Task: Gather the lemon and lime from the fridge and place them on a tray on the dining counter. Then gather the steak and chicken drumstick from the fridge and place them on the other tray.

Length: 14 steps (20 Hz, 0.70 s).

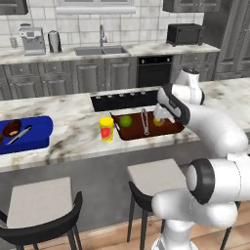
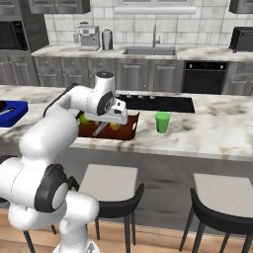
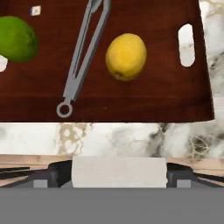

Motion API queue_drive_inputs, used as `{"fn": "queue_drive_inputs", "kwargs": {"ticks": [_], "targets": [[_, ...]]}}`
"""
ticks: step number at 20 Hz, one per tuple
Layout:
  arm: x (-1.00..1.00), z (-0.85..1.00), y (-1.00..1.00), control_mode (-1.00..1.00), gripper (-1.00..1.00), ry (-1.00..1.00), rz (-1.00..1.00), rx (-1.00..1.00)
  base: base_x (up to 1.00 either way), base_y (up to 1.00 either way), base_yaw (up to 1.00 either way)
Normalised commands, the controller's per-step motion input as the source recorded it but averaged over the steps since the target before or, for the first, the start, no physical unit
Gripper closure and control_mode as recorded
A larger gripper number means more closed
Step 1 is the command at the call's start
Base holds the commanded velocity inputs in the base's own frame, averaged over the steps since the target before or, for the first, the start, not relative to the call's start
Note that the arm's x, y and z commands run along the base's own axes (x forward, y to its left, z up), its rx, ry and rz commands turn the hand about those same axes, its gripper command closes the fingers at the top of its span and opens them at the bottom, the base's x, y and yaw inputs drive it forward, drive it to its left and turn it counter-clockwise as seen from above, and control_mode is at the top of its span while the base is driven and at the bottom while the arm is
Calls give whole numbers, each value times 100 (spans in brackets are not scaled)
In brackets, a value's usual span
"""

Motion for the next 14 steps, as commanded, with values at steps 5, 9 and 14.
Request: {"fn": "queue_drive_inputs", "kwargs": {"ticks": [5,9,14], "targets": [[-100,42,11,-100,-100,-3,2,0,0,0,0],[-100,40,12,-100,-100,-4,2,0,0,0,0],[-100,40,13,-100,-100,-6,3,-1,0,0,0]]}}
